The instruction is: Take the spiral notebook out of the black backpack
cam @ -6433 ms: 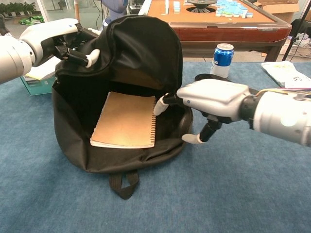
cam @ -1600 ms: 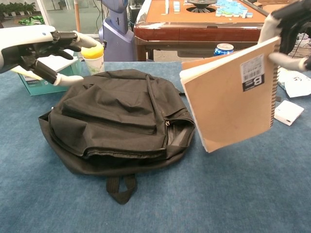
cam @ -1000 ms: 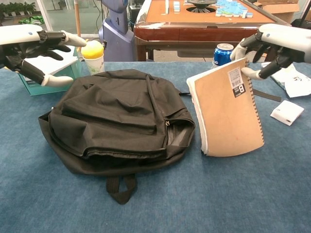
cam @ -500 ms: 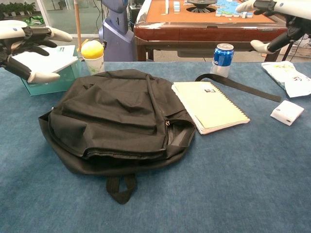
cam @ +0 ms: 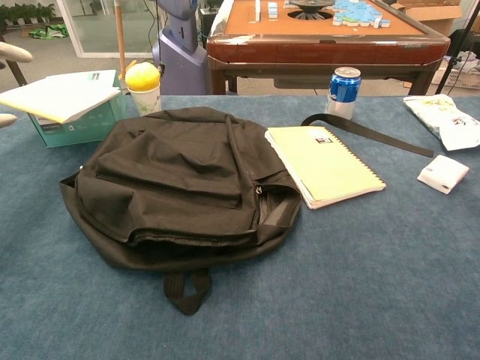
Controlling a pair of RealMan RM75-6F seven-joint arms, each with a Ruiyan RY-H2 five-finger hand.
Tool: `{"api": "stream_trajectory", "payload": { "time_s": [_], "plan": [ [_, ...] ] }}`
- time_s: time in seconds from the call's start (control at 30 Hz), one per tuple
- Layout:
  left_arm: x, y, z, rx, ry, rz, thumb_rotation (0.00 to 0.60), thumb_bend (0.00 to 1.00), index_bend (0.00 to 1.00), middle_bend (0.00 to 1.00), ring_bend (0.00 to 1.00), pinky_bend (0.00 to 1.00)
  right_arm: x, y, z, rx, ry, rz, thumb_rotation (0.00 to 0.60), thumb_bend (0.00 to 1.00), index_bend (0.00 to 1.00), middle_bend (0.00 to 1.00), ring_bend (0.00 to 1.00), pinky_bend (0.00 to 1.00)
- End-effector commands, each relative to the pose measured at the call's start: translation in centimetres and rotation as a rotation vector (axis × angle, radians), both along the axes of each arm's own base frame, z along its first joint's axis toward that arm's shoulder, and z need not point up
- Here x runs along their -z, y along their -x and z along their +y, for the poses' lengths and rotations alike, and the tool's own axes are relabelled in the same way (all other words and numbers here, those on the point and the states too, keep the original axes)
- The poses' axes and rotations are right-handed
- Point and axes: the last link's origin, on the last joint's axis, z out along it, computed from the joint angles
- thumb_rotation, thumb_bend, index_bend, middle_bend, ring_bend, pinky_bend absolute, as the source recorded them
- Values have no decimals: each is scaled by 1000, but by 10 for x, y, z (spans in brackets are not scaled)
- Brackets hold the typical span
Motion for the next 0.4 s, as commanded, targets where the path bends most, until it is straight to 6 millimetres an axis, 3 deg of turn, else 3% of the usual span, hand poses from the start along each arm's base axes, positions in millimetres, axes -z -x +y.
{"api": "stream_trajectory", "payload": {
  "time_s": [0.03, 0.27, 0.4],
  "plan": [
    [-9, 19, -9, -41, -25, 37, 600, 261, 123, 0, 0, 64, -8, 13, 27, 30, -5, 19, 600, 504, 108, 140, 100, 103],
    [-24, 53, -36, -106, -91, 62, 600, 260, 155, 0, 0, 64, -18, 35, 61, 65, 13, 7, 600, 504, 178, 177, 115, 103],
    [-29, 62, -55, -110, -116, 103, 600, 260, 155, 0, 0, 64, -12, 46, 76, 84, 25, -27, 600, 504, 227, 216, 140, 103]
  ]
}}
